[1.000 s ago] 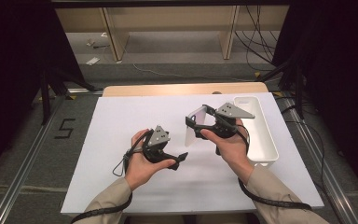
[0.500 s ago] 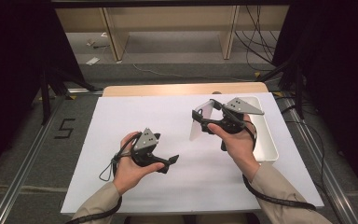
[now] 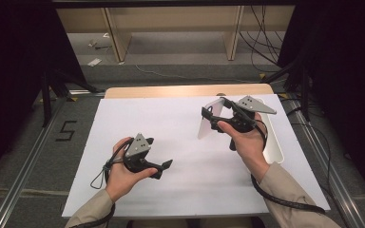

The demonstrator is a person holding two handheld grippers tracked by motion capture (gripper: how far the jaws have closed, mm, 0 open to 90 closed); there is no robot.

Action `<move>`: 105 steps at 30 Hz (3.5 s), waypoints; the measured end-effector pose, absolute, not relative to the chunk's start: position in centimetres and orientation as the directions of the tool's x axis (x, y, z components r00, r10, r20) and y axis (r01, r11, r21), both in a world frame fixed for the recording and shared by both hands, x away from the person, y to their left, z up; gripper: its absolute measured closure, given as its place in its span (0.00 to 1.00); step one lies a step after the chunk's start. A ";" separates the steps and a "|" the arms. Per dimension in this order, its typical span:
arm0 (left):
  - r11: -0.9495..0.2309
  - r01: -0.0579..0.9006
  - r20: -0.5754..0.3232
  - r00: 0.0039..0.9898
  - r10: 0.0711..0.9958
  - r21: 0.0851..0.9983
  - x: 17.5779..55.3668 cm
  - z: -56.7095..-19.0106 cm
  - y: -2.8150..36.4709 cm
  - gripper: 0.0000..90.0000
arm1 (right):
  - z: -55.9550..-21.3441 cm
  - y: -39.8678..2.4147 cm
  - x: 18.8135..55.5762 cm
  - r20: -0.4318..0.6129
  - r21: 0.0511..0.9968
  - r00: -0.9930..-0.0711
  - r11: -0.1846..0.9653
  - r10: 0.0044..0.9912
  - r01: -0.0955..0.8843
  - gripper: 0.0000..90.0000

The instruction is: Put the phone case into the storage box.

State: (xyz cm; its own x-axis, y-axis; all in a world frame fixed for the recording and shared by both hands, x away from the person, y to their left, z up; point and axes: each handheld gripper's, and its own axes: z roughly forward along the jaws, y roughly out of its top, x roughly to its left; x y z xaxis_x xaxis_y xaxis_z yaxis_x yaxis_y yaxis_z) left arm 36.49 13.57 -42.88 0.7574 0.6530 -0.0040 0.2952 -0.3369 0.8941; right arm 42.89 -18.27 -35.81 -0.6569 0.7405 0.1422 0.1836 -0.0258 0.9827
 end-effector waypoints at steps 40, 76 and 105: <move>-0.335 0.307 0.004 0.733 0.680 0.891 36.2 -43.5 15.1 0.00 | -34.8 -21.6 43.9 0.137 0.985 -0.572 -0.050 0.809 0.165 0.20; -0.335 0.308 0.004 0.730 0.684 0.890 36.3 -43.5 15.2 0.00 | -34.5 -24.2 44.7 0.148 0.983 -0.490 -0.075 0.859 0.165 0.20; -0.331 0.311 0.002 0.726 0.687 0.891 36.3 -43.6 15.3 0.00 | -34.3 -25.7 45.1 0.151 0.983 -0.440 -0.086 0.885 0.164 0.20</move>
